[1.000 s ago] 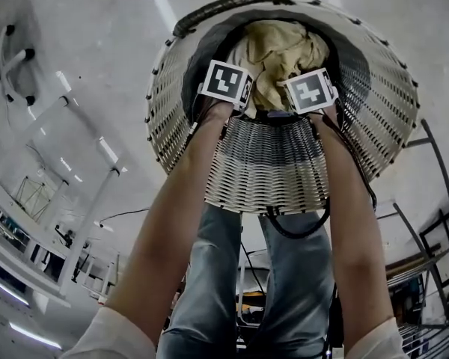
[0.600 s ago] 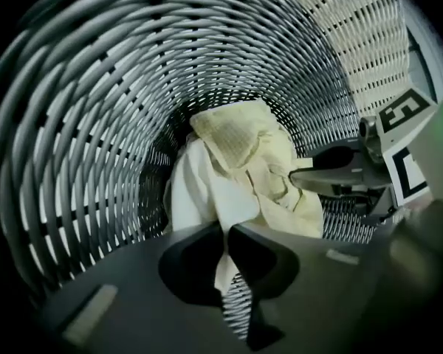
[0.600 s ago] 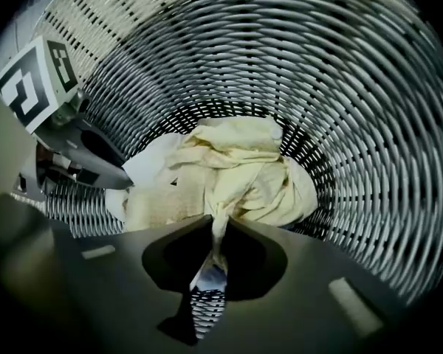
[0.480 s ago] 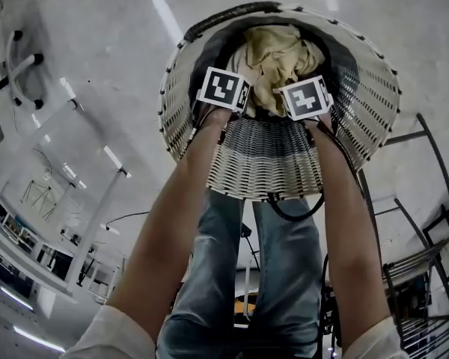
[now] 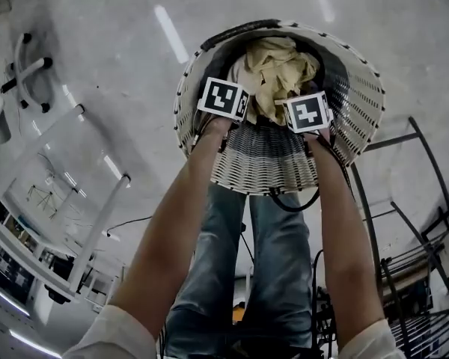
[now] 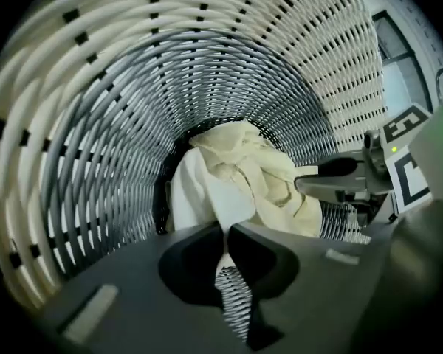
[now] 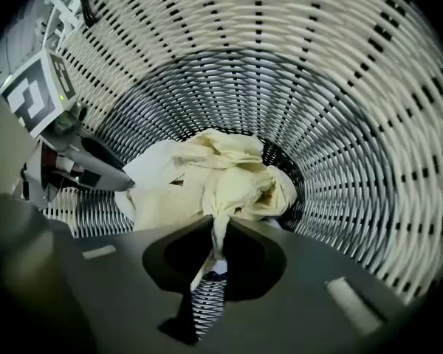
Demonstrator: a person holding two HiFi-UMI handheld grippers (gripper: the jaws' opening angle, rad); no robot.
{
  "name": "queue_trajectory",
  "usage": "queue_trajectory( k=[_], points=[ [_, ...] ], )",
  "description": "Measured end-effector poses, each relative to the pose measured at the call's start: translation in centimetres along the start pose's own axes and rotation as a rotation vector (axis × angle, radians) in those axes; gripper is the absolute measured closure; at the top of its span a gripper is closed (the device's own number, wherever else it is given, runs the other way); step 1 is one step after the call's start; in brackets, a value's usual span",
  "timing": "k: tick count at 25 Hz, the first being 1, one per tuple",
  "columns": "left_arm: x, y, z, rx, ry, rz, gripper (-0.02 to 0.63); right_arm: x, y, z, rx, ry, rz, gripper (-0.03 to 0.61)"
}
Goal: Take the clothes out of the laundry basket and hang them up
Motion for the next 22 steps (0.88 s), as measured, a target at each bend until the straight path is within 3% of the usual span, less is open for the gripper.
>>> queue_trajectory(
  k=[10, 22],
  points=[
    [-3.4, 0.7, 1.1, -0.012, 0.007, -0.011, 0.588, -4.2, -1.8, -0.6, 0.023, 0.051, 0.006, 0.515],
    [-8.7, 2.9, 1.6, -0.083, 0.123, 0.015, 0.588, -9.3, -2.4, -0.5, 0.033, 0.136, -0.009, 0.517]
  ],
)
Point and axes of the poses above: the fingertips, and each gripper's own axes: x forward along the fingers, y to its right, z out of its underside, the point moved 5 cm from there along -x, backward along the fingers, and after that the axes turned 5 degrees about y, right-handed, at the moved point
